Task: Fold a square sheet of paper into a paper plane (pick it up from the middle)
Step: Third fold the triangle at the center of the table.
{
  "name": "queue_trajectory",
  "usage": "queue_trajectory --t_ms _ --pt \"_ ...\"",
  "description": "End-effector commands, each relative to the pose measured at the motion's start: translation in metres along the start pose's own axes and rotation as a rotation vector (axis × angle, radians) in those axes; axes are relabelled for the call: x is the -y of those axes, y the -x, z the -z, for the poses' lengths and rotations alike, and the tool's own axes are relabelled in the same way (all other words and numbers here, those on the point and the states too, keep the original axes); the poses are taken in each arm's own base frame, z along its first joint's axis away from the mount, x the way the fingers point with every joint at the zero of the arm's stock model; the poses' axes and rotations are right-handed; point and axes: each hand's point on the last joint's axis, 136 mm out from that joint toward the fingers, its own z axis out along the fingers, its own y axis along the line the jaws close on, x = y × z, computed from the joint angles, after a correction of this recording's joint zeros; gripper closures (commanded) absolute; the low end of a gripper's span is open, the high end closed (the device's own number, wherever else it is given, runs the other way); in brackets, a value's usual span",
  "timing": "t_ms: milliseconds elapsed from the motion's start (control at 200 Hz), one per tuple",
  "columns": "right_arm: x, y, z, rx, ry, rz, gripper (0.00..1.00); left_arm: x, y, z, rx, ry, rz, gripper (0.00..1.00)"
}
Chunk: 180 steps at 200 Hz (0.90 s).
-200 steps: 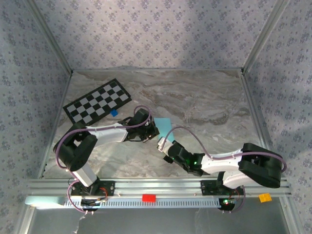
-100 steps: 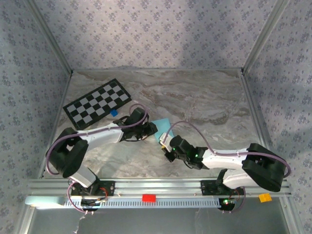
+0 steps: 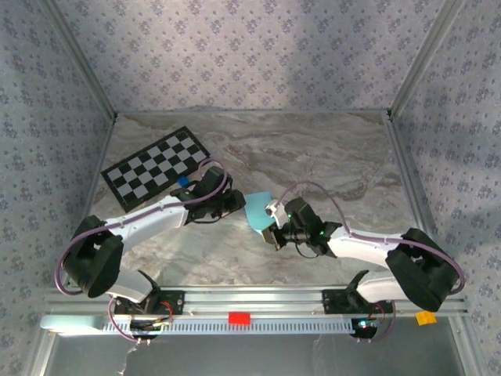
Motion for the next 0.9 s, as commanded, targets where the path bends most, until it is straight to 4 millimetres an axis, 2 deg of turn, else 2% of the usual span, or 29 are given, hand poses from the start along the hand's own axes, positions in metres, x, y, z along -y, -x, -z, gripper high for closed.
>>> queue_trajectory --t_ms 0,280,575,815,895 --pt "-0.012 0.006 0.002 -0.036 0.147 -0.179 1.00 0.021 0.012 0.010 0.019 -0.060 -0.031 0.64" --pt "-0.013 0.003 -0.006 -0.098 0.236 -0.284 1.00 0.029 0.012 -0.005 -0.027 -0.075 -0.051 0.68" --pt "-0.013 0.009 -0.007 -0.083 0.230 -0.340 1.00 0.041 0.018 -0.027 -0.084 -0.115 -0.061 0.74" --pt "-0.009 0.002 -0.007 -0.070 0.214 -0.387 1.00 0.049 0.016 -0.056 -0.164 -0.139 -0.065 0.80" --pt "-0.010 0.002 -0.006 -0.067 0.221 -0.391 1.00 0.049 0.013 -0.068 -0.198 -0.135 -0.065 0.85"
